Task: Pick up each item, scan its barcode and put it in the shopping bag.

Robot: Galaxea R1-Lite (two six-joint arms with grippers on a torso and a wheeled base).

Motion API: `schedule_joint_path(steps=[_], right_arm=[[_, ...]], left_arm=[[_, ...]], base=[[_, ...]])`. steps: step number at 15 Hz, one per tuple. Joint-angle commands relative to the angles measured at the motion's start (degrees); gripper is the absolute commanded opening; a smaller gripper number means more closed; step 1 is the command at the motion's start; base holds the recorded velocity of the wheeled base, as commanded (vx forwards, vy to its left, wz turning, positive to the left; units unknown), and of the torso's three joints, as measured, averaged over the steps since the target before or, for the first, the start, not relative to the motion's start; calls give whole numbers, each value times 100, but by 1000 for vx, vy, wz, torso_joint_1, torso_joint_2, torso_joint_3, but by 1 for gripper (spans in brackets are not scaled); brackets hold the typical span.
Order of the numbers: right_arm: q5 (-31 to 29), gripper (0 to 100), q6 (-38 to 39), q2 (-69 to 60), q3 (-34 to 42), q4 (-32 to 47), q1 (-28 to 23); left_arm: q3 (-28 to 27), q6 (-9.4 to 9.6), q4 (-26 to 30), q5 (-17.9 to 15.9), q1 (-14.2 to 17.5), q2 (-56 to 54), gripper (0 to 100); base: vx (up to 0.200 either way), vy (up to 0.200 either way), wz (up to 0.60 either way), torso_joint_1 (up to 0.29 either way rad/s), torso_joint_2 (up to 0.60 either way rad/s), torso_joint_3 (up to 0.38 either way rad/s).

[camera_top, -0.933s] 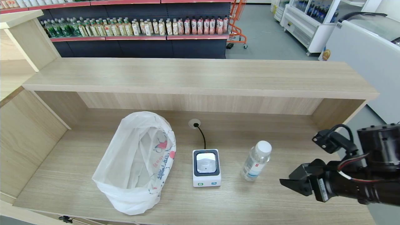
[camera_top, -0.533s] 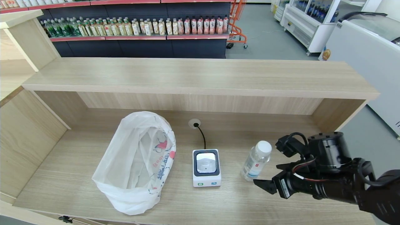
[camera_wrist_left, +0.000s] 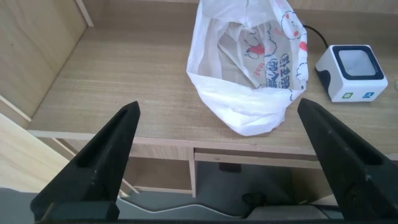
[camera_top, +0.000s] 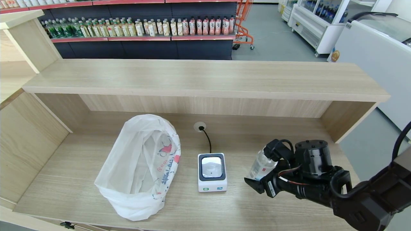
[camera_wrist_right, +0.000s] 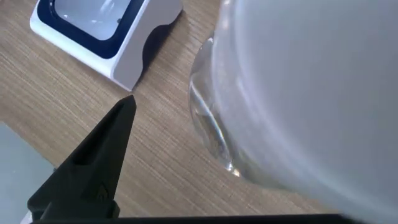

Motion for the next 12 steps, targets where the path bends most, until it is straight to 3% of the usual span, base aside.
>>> schedule_joint_path(steps=[1,12], right_arm=[[1,100,-3,183,-49,-113,12],[54,100,67,500,-331,-781,12]], left_arm=[[0,-1,-2,1,1,6,100],[0,-1,-2,1,1,6,100]], base=[[0,0,0,0,0,0],[0,0,0,0,0,0]])
